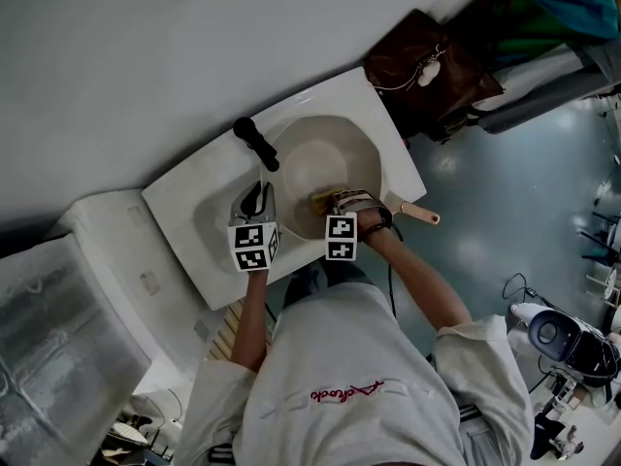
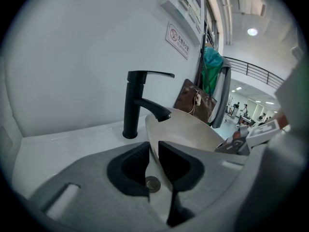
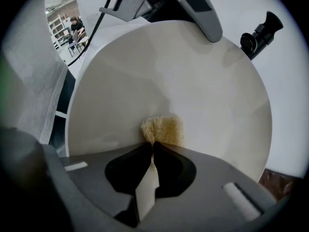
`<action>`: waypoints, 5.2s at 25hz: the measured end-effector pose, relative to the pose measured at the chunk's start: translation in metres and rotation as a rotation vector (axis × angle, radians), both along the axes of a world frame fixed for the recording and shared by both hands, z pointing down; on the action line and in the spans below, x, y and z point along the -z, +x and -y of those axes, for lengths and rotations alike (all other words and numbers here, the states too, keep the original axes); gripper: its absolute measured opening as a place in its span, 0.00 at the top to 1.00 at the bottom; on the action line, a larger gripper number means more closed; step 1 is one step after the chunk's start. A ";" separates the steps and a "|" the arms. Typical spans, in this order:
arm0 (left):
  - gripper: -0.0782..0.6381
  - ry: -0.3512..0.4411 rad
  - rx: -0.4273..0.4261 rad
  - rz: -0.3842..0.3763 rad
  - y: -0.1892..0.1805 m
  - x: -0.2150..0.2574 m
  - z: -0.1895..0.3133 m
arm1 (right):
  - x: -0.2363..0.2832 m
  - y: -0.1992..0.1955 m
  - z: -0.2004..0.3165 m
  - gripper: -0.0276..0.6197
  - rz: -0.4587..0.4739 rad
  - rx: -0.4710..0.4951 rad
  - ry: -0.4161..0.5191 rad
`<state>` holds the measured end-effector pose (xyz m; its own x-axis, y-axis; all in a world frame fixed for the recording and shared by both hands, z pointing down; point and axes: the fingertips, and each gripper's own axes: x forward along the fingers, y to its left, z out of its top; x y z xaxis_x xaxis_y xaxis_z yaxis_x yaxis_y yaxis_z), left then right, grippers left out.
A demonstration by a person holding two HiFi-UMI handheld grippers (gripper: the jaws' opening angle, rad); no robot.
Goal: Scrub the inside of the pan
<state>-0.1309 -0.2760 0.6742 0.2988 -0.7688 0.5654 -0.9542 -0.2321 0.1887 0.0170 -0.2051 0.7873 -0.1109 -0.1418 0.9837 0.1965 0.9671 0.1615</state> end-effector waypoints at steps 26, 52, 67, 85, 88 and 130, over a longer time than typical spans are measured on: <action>0.81 -0.014 0.015 -0.005 0.000 0.000 0.001 | 0.024 -0.099 0.040 0.92 0.123 -0.033 0.056; 0.81 -0.016 0.013 -0.007 -0.001 -0.002 0.001 | 0.016 -0.028 0.130 0.92 0.065 -0.248 0.132; 0.81 -0.014 0.006 -0.006 0.000 -0.001 0.001 | 0.004 0.021 0.093 0.92 -0.001 -0.274 0.097; 0.81 -0.003 0.012 -0.016 0.000 -0.002 0.001 | 0.002 -0.013 0.012 0.92 0.015 -0.138 0.047; 0.81 -0.002 0.014 -0.016 0.000 -0.002 0.001 | 0.004 -0.033 0.002 0.92 0.036 -0.098 0.046; 0.82 -0.002 0.009 0.004 -0.001 -0.003 0.000 | 0.007 -0.017 0.067 0.92 0.037 -0.191 0.141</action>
<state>-0.1323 -0.2764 0.6769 0.2898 -0.7702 0.5682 -0.9570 -0.2234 0.1853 0.0004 -0.2723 0.7805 -0.1042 -0.2996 0.9483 0.0038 0.9534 0.3016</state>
